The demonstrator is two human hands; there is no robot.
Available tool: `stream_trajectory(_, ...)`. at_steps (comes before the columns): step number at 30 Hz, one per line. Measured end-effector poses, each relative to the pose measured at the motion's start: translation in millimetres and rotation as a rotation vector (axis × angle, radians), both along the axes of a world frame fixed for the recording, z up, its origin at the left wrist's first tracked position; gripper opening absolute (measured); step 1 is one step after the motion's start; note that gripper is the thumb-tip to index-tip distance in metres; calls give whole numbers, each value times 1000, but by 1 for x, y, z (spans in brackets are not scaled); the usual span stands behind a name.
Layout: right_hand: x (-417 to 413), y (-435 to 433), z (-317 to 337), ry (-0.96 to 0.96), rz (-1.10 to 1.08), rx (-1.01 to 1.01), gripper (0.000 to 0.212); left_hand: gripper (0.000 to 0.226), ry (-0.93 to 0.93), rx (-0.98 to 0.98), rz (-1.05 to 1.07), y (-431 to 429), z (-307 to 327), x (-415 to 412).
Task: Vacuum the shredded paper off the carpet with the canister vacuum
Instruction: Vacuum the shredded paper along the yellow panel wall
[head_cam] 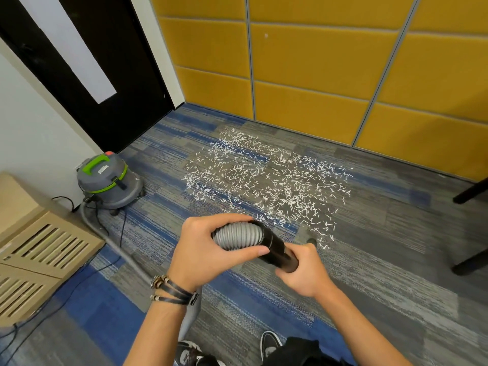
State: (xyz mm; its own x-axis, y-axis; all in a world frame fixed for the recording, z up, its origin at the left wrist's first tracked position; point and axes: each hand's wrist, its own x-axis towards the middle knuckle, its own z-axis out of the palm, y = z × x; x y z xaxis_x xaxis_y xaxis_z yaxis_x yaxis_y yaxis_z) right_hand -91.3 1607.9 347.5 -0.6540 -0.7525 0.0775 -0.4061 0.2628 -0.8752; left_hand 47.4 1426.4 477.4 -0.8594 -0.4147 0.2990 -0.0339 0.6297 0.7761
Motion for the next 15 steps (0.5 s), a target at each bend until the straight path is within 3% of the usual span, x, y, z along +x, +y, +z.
stream_trajectory(6,-18,-9,12,36,-44,-27,40,51,52,-63,34,3,6,-17)
stream_trajectory(13,-20,-5,3,29,-49,-16,44,50,11,-34,-49,3,3,-28)
stream_trajectory(15,-14,4,0,9,-68,-26,37,51,10,-5,-77,4,4,-28)
